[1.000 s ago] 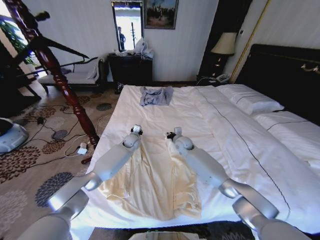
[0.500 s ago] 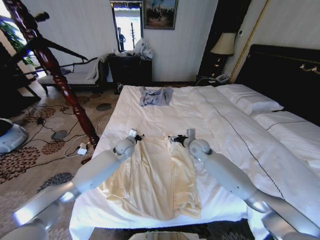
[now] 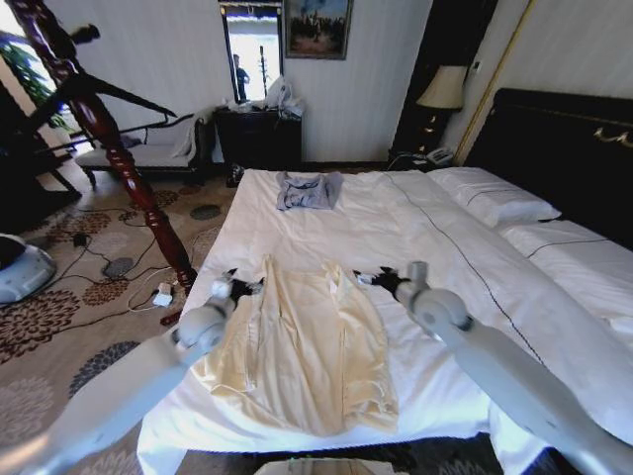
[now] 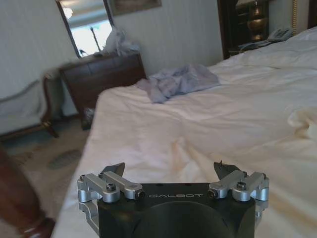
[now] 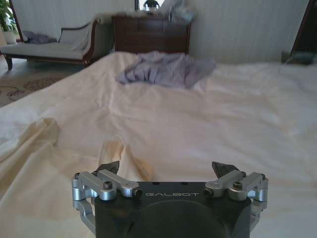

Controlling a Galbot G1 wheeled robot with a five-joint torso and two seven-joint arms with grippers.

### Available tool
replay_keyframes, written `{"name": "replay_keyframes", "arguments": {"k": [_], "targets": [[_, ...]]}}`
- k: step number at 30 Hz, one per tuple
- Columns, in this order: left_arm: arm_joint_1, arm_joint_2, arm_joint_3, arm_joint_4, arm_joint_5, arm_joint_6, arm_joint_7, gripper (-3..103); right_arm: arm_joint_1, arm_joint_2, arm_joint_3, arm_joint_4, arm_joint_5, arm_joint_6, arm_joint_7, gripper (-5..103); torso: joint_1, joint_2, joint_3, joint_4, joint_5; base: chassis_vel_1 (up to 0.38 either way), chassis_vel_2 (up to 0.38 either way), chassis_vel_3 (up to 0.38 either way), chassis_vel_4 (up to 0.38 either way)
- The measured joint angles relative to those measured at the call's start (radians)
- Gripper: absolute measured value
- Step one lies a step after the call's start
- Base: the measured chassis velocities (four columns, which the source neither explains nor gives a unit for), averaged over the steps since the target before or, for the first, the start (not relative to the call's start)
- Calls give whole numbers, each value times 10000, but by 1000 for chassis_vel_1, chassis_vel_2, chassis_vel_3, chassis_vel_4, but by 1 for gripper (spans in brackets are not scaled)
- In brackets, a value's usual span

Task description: Pick up the clothes from the bed and hang them on the clothes hanger.

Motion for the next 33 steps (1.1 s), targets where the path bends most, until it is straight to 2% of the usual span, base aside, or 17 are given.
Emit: {"name": "replay_keyframes", "arguments": {"k": [1, 2, 5, 6, 8, 10, 11, 13, 15, 16, 18, 20, 23, 24, 27, 33], "targets": [[607, -21, -472, -235, 554, -199, -7, 100, -512, -71, 571, 348, -95, 77, 7, 100, -1, 1, -1, 4, 8, 0, 0, 0, 0], [607, -21, -472, -235, 554, -199, -7, 100, -512, -71, 571, 348, -95, 77, 7, 100, -1, 1, -1, 4, 8, 0, 0, 0, 0], [2368, -664, -1779, -671, 1877, -904, 79, 100, -1979, 220, 2074, 1092, -420, 354, -17, 100, 0, 0, 1, -3, 4, 0, 0, 0, 0], [2368, -664, -1779, -671, 1877, -904, 79, 100, -1979, 220, 2074, 1092, -420, 354, -17, 100, 0, 0, 1, -3, 4, 0, 0, 0, 0], [3563, -1140, -2668, -945, 2562, -1507, 319, 100, -3233, 569, 3211, 1500, -983, 838, -227, 100, 2, 0, 1, 0, 16, 0, 0, 0, 0], [4345, -1457, -3332, -1136, 3150, -2258, 601, 100, -4285, 920, 4258, 1865, -1962, 1446, -599, 100, 0, 1, 1, 0, 10, 0, 0, 0, 0], [4345, -1457, -3332, -1136, 3150, -2258, 601, 100, -4285, 920, 4258, 1865, -1962, 1446, -599, 100, 0, 1, 1, 0, 10, 0, 0, 0, 0], [4646, -1813, -3707, -1379, 3207, -2720, 704, 100, -5001, 1398, 4977, 2228, -2591, 1787, -776, 100, 0, 1, 0, -3, 9, 0, 0, 0, 0], [4747, -2251, -3905, -1653, 3242, -2820, 688, 100, -5512, 1892, 5425, 2552, -3183, 1969, -884, 100, 1, 0, 0, -4, 9, 0, 0, 0, 0], [4747, -2251, -3905, -1653, 3242, -2820, 688, 100, -5512, 1892, 5425, 2552, -3183, 1969, -884, 100, 1, 0, 0, -4, 9, 0, 0, 0, 0], [4877, -2714, -4094, -1957, 3441, -2850, 627, 100, -6035, 2410, 5706, 2847, -3895, 2135, -1041, 100, 4, -2, 2, -5, 14, 0, 0, 0, 0], [4983, -2919, -4191, -2104, 3517, -2910, 628, 100, -6285, 2669, 5801, 2971, -4212, 2234, -1125, 100, 4, -1, 3, -4, 9, 0, 0, 0, 0], [5350, -3257, -4552, -2399, 3570, -3336, 718, 100, -6757, 3319, 5853, 3197, -4825, 2539, -1348, 100, 3, 0, 1, 0, 10, 0, 0, 0, 0], [5350, -3257, -4552, -2399, 3570, -3336, 718, 100, -6757, 3319, 5853, 3197, -4825, 2539, -1348, 100, 3, 0, 1, 0, 10, 0, 0, 0, 0], [5859, -3622, -4838, -2770, 3342, -3684, 836, 100, -6999, 3981, 5790, 3147, -5660, 3099, -1686, 100, 3, -1, 2, -1, 10, 0, 0, 0, 0], [6394, -3772, -5125, -3104, 3416, -3726, 965, 100, -7201, 4217, 5751, 3233, -6028, 3416, -1865, 100, 3, -1, 2, -1, 7, 0, 0, 0, 0]]}}
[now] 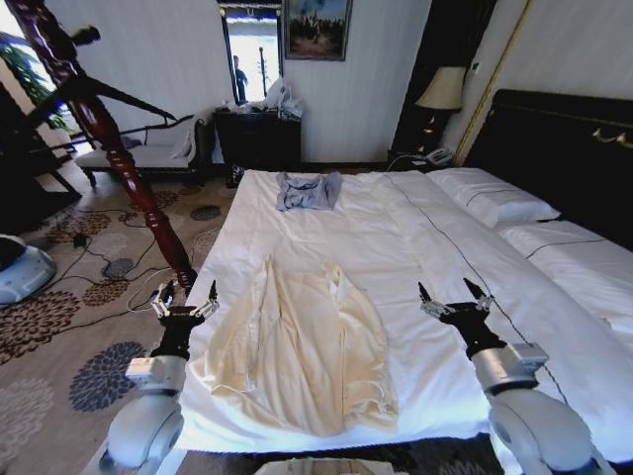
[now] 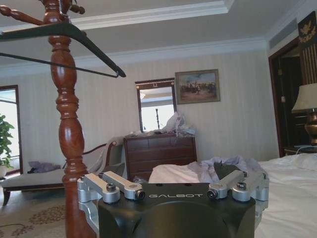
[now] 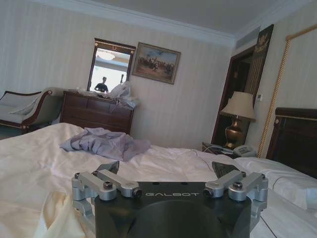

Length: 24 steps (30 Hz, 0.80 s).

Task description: Pick up the clothes from the bed and hang them on the clothes hanger.

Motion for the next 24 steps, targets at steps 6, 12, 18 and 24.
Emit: {"name": "replay_keyframes", "arguments": {"k": [6, 12, 18, 24], "targets": [[251, -34, -565, -566, 83, 810, -356, 103, -126, 464, -292, -36, -413, 62, -20, 100, 0, -1, 0, 0, 1, 0, 0, 0, 0], [201, 488, -1752, -1435, -395, 2196, -1005, 98, -105, 754, -573, -203, -547, 82, 5, 100, 0, -1, 0, 1, 0, 0, 0, 0, 0], [-634, 1893, -3455, -1548, -861, 3125, -1328, 103, -56, 893, -813, -250, -544, 31, 63, 100, 0, -1, 1, 1, 1, 0, 0, 0, 0], [-2685, 4041, -3312, -384, -1422, 4090, -1739, 100, -132, 1073, -945, -231, -586, -46, 106, 100, 0, -1, 1, 0, 1, 0, 0, 0, 0]]}}
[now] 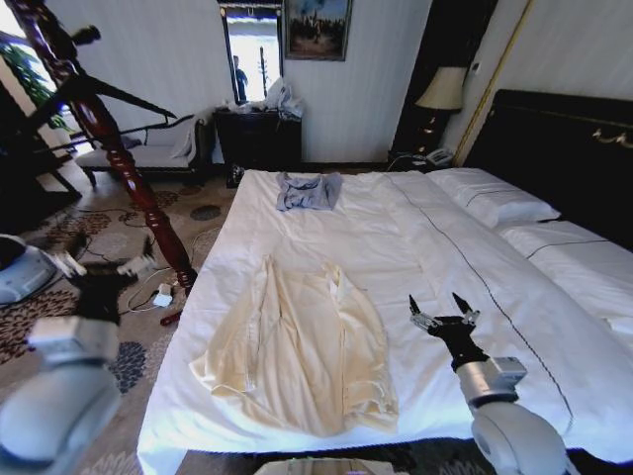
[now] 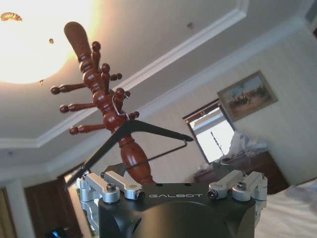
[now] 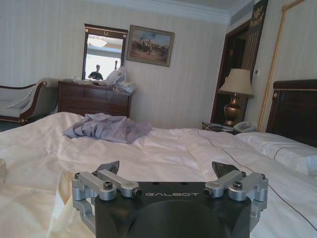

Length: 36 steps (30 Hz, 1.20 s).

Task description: Pick up the clothes from the bed and hang them on the clothes hanger.

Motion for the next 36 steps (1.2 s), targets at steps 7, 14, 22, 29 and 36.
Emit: {"name": "replay_keyframes", "arguments": {"k": [7, 14, 22, 29, 36], "targets": [[-3285, 1316, 1692, 1747, -683, 1284, -722, 98, -130, 246, 70, 142, -49, -70, 29, 100, 2, -1, 1, -8, -2, 0, 0, 0, 0], [-3885, 2074, 1484, 2471, -520, 2857, -1101, 97, 75, 59, -412, -18, -38, -111, 43, 100, 1, 0, 1, 2, -4, 0, 0, 0, 0], [-5271, 2563, 2128, 3710, -563, 2870, -605, 94, 203, -5, -730, -22, 24, -151, 78, 100, 1, 0, -1, -7, -3, 0, 0, 0, 0], [-6823, 2502, 3514, 4961, -667, 2543, -22, 93, 215, 158, -929, 28, -13, -185, 92, 100, 1, -1, 0, 0, 3, 0, 0, 0, 0], [-8682, 2089, 5375, 6042, -370, 2223, 316, 89, 207, 239, -1002, 115, -4, -234, 101, 100, -2, 0, -1, 2, -2, 0, 0, 0, 0]]}}
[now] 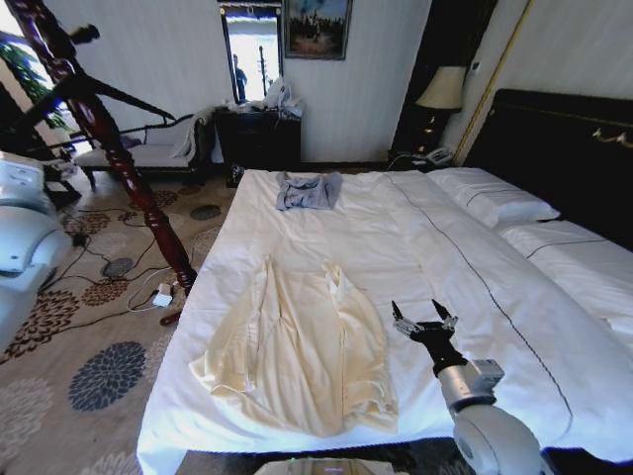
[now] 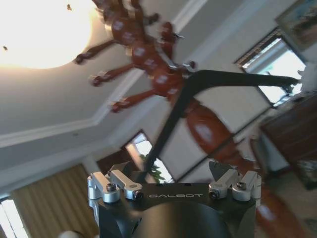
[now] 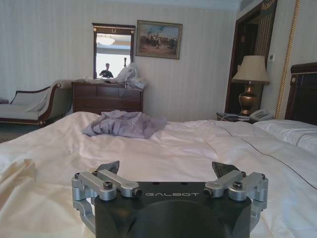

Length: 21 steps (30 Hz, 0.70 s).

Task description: Pick up the clothes from the bed and hang them on the clothes hanger.

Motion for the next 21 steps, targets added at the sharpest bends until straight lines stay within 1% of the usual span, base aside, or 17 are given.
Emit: {"name": "replay_keyframes", "arguments": {"k": [1, 2, 3, 4, 5, 6, 7, 9, 10, 11, 13, 14, 15, 17, 21], "targets": [[-695, -163, 568, 274, 14, -46, 30, 89, 11, 18, -15, 21, -1, -17, 4, 100, 1, -1, 1, -4, -2, 0, 0, 0, 0], [-1355, -360, 1115, 535, 63, -89, 47, 89, 15, 48, -22, 48, -5, -31, 5, 100, 2, -1, 1, -7, 7, 0, 0, 0, 0], [-1355, -360, 1115, 535, 63, -89, 47, 89, 15, 48, -22, 48, -5, -31, 5, 100, 2, -1, 1, -7, 7, 0, 0, 0, 0], [-1754, -507, 1509, 703, 105, -100, 48, 89, 7, 74, -22, 64, -9, -38, 6, 100, 2, 0, 1, -6, 11, 0, 0, 0, 0], [-2156, -694, 1913, 878, 148, -96, 53, 89, -21, 117, -10, 84, -22, -41, 6, 100, 2, -1, 2, -9, 4, 0, 0, 0, 0], [-2449, -830, 2169, 989, 196, -76, 52, 89, -63, 168, 18, 97, -45, -42, 6, 100, 3, -1, 2, -10, -1, 0, 0, 0, 0], [-2681, -926, 2358, 1066, 268, -48, 45, 89, -105, 215, 43, 102, -76, -42, 6, 100, 2, -1, 1, -10, 5, 0, 0, 0, 0], [-2858, -992, 2523, 1140, 346, -4, 41, 89, -147, 253, 65, 102, -110, -40, 5, 100, 2, -1, 1, -6, 9, 0, 0, 0, 0], [-3044, -1049, 2688, 1240, 420, 42, 36, 89, -179, 273, 85, 101, -129, -34, 5, 100, 1, -1, 1, -1, 4, 0, 0, 0, 0], [-3230, -1098, 2828, 1347, 487, 78, 30, 89, -193, 279, 99, 102, -134, -27, 4, 100, 2, 0, 1, -1, 0, 0, 0, 0, 0], [-3698, -1228, 3103, 1677, 756, 105, 30, 89, -156, 290, 109, 102, -129, -24, 1, 100, 1, 0, 0, -1, 7, 0, 0, 0, 0], [-3879, -1284, 3201, 1838, 892, 110, 47, 89, -132, 293, 111, 100, -126, -24, 1, 100, 2, 0, 0, -2, 3, 0, 0, 0, 0], [-3879, -1284, 3201, 1838, 892, 110, 47, 89, -132, 293, 111, 100, -126, -24, 1, 100, 2, 0, 0, -2, 3, 0, 0, 0, 0], [-4268, -1375, 3355, 2130, 1123, 115, 90, 85, -102, 310, 111, 71, -122, -24, 2, 100, 2, -1, 1, -3, 5, 0, 0, 0, 0], [-4735, -1460, 3571, 2480, 1324, 181, 132, 84, -173, 350, 113, 65, -156, -11, 0, 100, 2, 0, 0, -2, 4, 0, 0, 0, 0]]}}
